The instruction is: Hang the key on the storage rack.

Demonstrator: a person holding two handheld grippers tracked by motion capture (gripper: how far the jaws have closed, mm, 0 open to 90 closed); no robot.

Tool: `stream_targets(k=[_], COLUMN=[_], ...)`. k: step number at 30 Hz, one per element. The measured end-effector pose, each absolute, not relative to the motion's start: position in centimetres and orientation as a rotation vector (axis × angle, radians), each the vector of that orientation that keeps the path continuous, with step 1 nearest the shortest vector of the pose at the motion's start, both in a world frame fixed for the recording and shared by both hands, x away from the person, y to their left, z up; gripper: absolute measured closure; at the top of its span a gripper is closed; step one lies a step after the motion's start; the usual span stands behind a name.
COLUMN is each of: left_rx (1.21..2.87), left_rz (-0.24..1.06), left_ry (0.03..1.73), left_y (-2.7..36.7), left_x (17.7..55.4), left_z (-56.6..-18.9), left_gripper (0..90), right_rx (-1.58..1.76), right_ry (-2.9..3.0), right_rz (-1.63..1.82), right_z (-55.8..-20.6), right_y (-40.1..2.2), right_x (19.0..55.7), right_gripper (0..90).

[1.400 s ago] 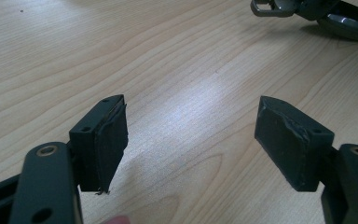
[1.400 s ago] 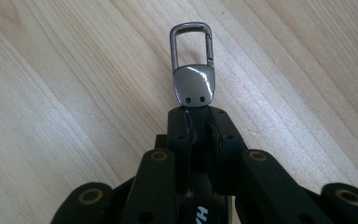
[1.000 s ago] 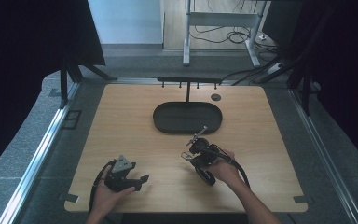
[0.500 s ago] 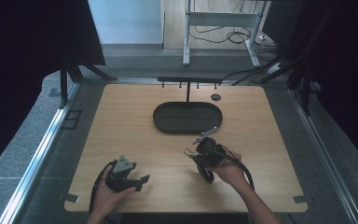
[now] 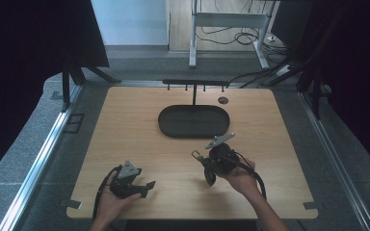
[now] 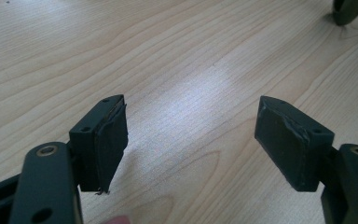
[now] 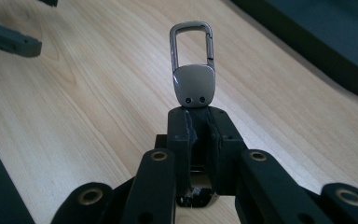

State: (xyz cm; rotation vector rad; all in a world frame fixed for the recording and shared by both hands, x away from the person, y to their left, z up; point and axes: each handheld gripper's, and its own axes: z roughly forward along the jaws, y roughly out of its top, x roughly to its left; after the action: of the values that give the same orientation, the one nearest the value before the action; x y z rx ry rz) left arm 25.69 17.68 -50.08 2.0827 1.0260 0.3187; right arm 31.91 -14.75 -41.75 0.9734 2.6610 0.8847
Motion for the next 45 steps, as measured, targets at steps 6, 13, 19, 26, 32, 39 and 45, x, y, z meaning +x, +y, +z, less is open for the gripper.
stream_targets(k=[6, 13, 19, 26, 32, 39, 45], left_rx=[2.083, 2.083, 2.084, 2.085, 2.087, 2.087, 2.086], left_rz=[0.317, 0.317, 0.316, 0.316, 0.313, 0.313, 0.312], left_ry=[1.027, 1.026, 1.026, 1.027, 1.03, 1.032, 1.031], left_y=[17.6, 17.6, 17.6, 17.6, 17.6, 17.6, 17.7], left_x=[25.7, 25.7, 25.7, 25.7, 25.7, 25.7, 25.7], left_z=[-50.1, -50.1, -50.1, -50.1, -50.2, -50.2, -50.2], left_gripper=[26.3, 26.3, 26.3, 26.3, 26.4, 26.3, 26.3], right_rx=[0.983, 0.992, 1.004, 1.015, 1.03, 1.043, 1.059], right_ry=[2.612, 2.569, 2.538, 2.501, 2.482, 2.454, 2.426], right_rz=[0.94, 0.981, 1.001, 1.024, 1.035, 1.05, 1.064], right_z=[-41.2, -40.7, -40.1, -39.7, -39.5, -39.2, -38.9], right_y=[-15.4, -16.2, -16.5, -16.8, -17.1, -17.4, -17.6], right_x=[31.6, 31.6, 31.6, 31.9, 32.1, 32.4, 32.7], right_gripper=[81.0, 81.0, 80.9, 80.9, 81.0, 81.0, 80.9])
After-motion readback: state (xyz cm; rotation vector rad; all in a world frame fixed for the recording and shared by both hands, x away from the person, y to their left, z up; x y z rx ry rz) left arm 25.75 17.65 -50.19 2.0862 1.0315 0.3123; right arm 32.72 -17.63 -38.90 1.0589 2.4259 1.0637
